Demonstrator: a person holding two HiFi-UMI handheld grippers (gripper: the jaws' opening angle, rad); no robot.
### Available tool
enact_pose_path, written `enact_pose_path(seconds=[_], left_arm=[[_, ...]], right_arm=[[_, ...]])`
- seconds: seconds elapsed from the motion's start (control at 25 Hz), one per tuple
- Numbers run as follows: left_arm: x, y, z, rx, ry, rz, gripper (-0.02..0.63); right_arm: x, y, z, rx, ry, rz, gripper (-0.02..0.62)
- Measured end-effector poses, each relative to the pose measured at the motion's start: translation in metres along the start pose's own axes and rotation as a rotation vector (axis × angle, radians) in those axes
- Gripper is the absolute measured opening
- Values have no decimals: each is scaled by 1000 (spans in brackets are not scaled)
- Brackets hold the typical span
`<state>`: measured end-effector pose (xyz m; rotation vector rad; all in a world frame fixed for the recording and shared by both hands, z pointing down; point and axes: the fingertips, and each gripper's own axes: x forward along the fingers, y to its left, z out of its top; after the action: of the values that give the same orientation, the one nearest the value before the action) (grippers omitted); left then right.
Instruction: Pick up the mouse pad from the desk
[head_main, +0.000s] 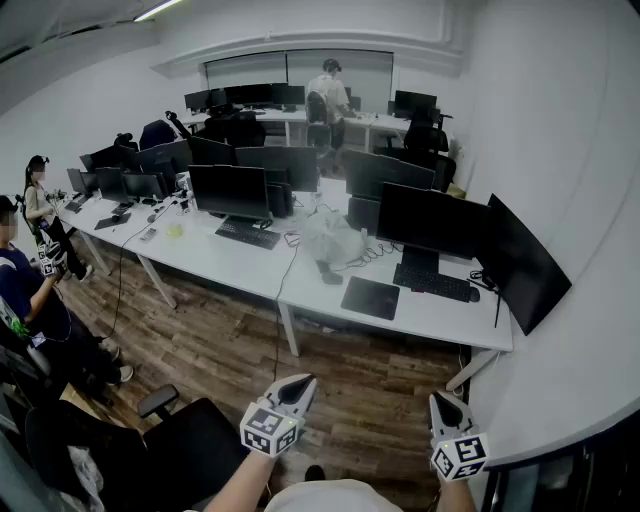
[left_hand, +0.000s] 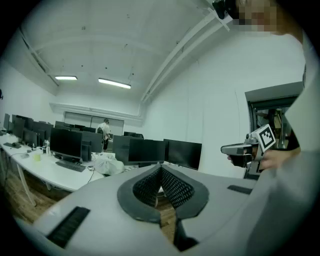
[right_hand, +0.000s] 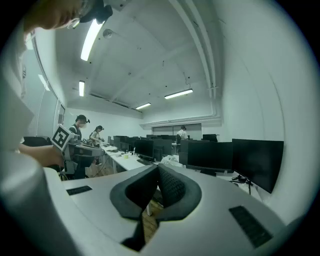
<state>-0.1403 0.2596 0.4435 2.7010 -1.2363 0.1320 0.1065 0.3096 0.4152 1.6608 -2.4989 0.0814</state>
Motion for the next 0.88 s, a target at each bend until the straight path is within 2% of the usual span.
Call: enact_pose_path(seconds=[0.68,0.88], left_arm=[[5,8,0,-7,5,-14,15],[7,12,0,-17,8,-40,105]], right_arm=[[17,7,4,17,-1,12,12],[22,9,-2,28,26,-2,12]])
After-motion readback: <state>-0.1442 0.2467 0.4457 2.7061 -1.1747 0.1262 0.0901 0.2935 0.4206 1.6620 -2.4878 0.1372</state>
